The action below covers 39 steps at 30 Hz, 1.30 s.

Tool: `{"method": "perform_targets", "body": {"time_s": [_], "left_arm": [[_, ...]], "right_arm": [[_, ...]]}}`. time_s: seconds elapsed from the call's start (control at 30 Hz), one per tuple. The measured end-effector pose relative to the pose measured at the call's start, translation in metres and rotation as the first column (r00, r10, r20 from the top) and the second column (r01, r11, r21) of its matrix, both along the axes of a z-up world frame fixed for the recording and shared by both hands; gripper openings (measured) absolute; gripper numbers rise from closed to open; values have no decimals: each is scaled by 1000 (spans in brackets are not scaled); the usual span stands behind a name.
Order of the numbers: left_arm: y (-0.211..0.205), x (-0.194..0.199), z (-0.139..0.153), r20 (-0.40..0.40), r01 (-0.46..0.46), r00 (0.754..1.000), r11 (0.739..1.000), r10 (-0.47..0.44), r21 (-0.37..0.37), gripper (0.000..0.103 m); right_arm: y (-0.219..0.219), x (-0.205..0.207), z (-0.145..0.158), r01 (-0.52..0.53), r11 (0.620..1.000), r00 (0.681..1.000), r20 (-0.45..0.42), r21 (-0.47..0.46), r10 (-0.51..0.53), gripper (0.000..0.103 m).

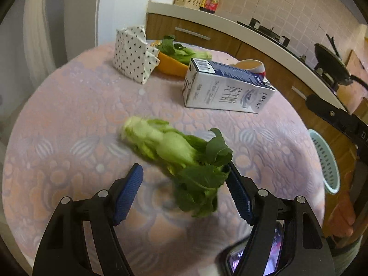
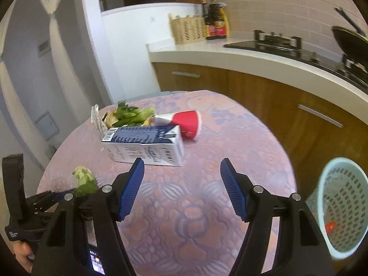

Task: Collect trash
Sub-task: 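Grasp the bok choy with the left tool while the right tool grasps the milk carton, then carry bok choy and carton over the wastebasket and open both tools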

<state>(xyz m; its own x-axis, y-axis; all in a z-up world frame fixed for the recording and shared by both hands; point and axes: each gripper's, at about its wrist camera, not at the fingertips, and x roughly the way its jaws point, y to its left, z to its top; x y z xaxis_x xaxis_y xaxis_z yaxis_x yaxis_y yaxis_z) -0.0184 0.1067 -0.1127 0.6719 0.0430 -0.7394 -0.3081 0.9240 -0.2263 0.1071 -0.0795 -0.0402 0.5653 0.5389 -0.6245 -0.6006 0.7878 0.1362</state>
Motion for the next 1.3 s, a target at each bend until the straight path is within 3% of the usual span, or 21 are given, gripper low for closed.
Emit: {"method": "perform_targets", "body": {"time_s": [0.13, 0.23, 0.33, 0.4, 0.5, 0.57, 0.63, 0.67, 0.73, 0.77, 0.8, 1.07, 1.13, 1.2, 1.3], "left_arm": [[-7, 6, 1, 15, 20, 1000, 1000, -20, 17, 41], [-4, 3, 2, 35, 12, 999, 1000, -12, 2, 39], [8, -6, 4, 76, 0, 997, 998, 5, -70, 38], [20, -17, 7, 100, -21, 994, 995, 31, -96, 38], [39, -34, 11, 119, -71, 989, 993, 82, -94, 38], [54, -48, 13, 133, -108, 984, 988, 122, -108, 38], [63, -56, 15, 140, -134, 979, 986, 147, -100, 38], [67, -60, 16, 144, -143, 977, 985, 156, -94, 38], [73, -67, 18, 147, -160, 974, 983, 172, -90, 38], [74, -68, 18, 149, -165, 973, 982, 177, -91, 38], [76, -69, 19, 152, -167, 972, 982, 180, -93, 38], [76, -73, 22, 162, -153, 973, 984, 166, -88, 38], [71, -75, 27, 166, -148, 973, 986, 159, -76, 38], [68, -78, 34, 177, -147, 972, 987, 156, -64, 38], [63, -81, 40, 187, -143, 971, 988, 150, -51, 38]], "right_arm": [[30, 18, -13, -60, 997, 998, -32, -41, 59, 65], [49, 31, -23, -79, 994, 996, -54, -75, 75, 65], [64, 35, -27, -105, 990, 993, -67, -92, 99, 65], [70, 29, -26, -164, 985, 984, -86, -62, 158, 58], [80, 7, -22, -287, 958, 950, -131, -5, 284, 43], [86, -12, -19, -386, 922, 909, -158, 35, 386, 41], [90, -29, -12, -442, 897, 887, -135, 32, 442, 41], [89, -37, -6, -442, 897, 893, -90, 4, 441, 41], [86, -40, 0, -416, 909, 909, -47, -38, 414, 56], [83, -38, 1, -381, 923, 925, -20, -55, 380, 80], [81, -36, 2, -364, 930, 931, -4, -59, 364, 89], [132, -15, -21, -393, 900, 917, -6, -187, 399, 89], [148, -12, -34, -413, 883, 908, -24, -222, 419, 81], [154, -12, -44, -431, 871, 901, -57, -236, 430, 36], [141, -21, -38, -442, 876, 895, -39, -193, 443, 35]]}}
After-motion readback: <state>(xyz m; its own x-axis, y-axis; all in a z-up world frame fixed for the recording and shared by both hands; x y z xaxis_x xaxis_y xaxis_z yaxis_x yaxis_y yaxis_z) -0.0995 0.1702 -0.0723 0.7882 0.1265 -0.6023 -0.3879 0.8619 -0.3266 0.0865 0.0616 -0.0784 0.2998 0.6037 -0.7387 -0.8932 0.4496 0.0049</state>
